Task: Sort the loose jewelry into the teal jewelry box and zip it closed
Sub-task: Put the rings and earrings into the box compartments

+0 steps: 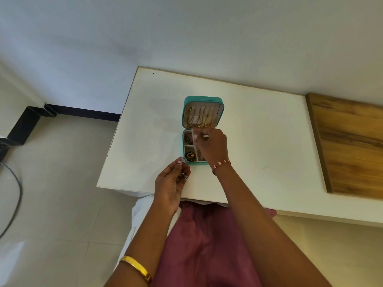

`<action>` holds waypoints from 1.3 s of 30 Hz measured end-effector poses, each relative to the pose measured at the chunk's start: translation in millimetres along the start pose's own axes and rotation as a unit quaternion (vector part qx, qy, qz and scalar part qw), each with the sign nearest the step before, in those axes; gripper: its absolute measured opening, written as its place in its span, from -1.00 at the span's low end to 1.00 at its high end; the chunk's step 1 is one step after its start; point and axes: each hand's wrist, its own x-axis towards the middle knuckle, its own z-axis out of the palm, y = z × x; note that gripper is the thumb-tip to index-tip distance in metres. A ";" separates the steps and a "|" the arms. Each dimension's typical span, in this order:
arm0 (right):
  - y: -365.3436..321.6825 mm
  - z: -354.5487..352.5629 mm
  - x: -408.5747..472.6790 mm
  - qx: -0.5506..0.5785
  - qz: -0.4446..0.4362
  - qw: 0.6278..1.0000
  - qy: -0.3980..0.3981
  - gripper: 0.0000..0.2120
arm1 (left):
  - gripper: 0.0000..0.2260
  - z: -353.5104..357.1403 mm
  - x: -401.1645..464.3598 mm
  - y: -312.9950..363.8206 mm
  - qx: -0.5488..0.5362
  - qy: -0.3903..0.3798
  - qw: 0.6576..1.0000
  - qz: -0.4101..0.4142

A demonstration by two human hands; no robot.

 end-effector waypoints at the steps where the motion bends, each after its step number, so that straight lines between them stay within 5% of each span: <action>1: 1.5 -3.0 -2.9 -0.004 -0.003 1.000 0.008 -0.78 | -0.87 0.0 -0.3 -0.2 0.001 -0.001 1.000 0.001; 9: 18.1 -10.1 -67.8 0.032 0.049 0.997 -0.040 -0.82 | -0.87 1.7 -6.9 -2.2 0.060 -0.033 0.998 0.017; 20: 21.0 -12.2 -70.4 0.099 0.068 0.993 0.001 -0.91 | -0.88 1.2 -7.8 -7.4 0.160 -0.044 0.986 0.011; 29: -13.8 -21.4 -28.7 0.312 0.070 0.947 -0.032 -0.90 | -0.89 3.0 -7.2 -4.6 0.097 -0.014 0.995 -0.008; 39: -4.3 1.5 13.1 0.113 0.036 0.993 -0.027 -0.95 | -0.89 4.9 -6.1 -2.7 0.065 0.017 0.998 -0.004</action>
